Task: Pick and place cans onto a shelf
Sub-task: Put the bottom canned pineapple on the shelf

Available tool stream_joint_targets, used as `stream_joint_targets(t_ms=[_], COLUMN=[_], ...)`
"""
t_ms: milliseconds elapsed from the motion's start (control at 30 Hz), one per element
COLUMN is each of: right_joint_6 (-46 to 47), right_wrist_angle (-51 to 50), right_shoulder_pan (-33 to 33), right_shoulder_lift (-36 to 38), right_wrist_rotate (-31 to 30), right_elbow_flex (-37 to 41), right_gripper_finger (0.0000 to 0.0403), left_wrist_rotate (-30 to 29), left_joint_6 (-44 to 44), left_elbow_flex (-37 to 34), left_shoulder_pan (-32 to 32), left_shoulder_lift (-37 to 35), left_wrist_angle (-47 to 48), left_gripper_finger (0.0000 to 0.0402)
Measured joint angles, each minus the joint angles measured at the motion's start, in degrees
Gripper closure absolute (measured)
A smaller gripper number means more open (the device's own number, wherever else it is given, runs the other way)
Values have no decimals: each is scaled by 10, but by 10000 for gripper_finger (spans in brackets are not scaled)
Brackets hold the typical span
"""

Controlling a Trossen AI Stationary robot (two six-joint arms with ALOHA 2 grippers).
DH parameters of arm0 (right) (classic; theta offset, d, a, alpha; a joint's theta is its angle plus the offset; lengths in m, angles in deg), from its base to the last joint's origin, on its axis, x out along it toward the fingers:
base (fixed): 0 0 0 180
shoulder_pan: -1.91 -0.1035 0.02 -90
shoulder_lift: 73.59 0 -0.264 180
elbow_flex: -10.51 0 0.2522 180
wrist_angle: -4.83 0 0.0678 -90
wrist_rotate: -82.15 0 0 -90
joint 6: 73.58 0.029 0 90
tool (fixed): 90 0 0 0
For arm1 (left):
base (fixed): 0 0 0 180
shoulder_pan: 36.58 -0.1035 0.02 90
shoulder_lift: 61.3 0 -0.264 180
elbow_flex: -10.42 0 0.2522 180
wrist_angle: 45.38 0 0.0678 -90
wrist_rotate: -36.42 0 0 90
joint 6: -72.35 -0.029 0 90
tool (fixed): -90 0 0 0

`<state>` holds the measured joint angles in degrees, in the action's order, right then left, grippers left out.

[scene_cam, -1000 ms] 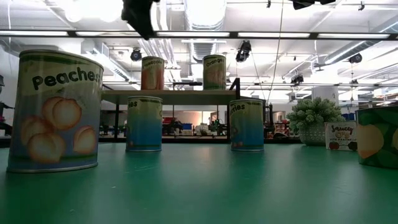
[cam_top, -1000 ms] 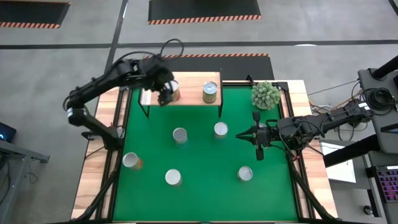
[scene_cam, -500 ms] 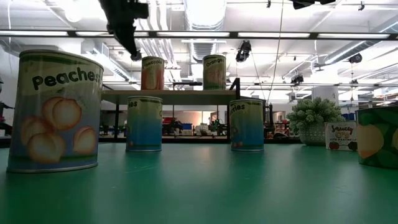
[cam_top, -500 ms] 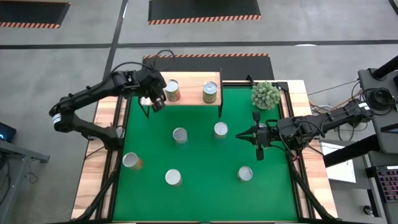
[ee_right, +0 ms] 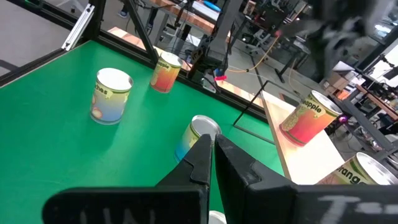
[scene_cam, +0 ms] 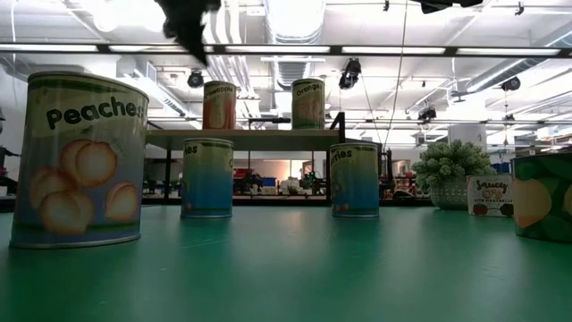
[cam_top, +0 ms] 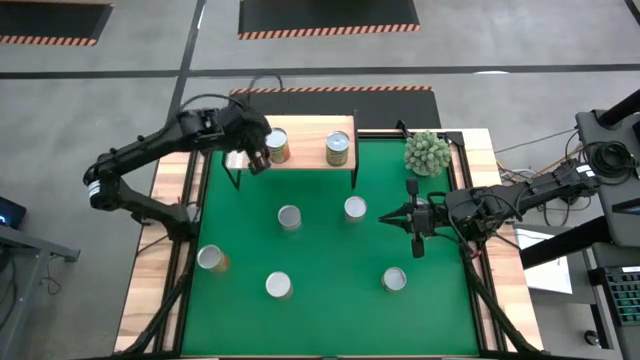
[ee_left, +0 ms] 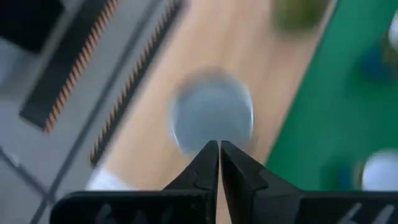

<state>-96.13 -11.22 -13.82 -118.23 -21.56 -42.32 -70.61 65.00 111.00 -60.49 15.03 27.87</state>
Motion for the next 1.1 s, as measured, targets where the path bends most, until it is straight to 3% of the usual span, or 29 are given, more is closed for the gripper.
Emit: stream_joint_targets(t_ms=[233,633,1100], right_joint_6=[-1,0,0], right_wrist_angle=[0,-5,-5], right_shoulder_pan=[0,0,0], right_shoulder_lift=[0,0,0], right_wrist_rotate=[0,-1,-1], right_elbow_flex=[0,0,0], right_gripper_finger=[394,394,394], left_wrist_rotate=[0,-41,-116], left_joint_6=[-19,-15,49], left_elbow_flex=[6,5,5], left_shoulder_pan=[-8,-14,-14], left_shoulder_lift=[17,102,83], left_wrist_angle=[-94,-39,89], left_gripper_finger=[401,401,401])
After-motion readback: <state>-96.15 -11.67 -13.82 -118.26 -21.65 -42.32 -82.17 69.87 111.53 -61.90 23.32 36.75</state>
